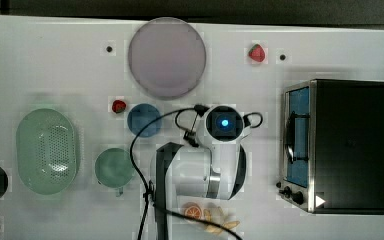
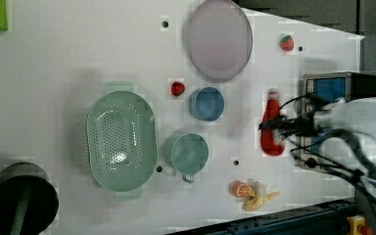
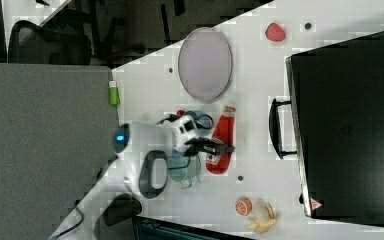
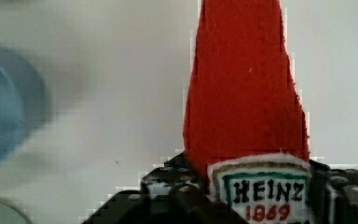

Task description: Pick ketchup from plate and place it on table.

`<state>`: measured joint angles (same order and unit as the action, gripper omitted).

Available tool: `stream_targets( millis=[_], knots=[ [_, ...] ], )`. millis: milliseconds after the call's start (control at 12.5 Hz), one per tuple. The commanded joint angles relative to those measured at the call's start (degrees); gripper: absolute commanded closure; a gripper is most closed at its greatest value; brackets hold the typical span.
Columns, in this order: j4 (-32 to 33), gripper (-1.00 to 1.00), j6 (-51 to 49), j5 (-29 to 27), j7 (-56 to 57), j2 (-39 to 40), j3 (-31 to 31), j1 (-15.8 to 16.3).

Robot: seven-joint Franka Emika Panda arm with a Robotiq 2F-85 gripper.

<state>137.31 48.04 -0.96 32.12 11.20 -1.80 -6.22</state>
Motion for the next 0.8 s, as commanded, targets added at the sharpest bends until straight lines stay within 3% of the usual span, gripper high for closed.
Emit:
stream_targets(
  millis=[80,320,400,640,800],
  knots=[
    [-1.8,-0.17,5.5,-0.6,-2.5,1.7,-0.1,0.3],
    [-1.8,-0.17,11.0,-0.6,-2.5,4.5,-0.3,0.3],
    [-1.7,-0.25,12.2,-0.6,-2.5,4.5,-0.3,0.3],
    [-2.3,-0.90,12.3,-0.6,-2.5,2.7,-0.7,0.3],
    [-3.7,-1.00,11.9,-0.6,-2.5,-1.0,-1.3,0.4]
  ],
)
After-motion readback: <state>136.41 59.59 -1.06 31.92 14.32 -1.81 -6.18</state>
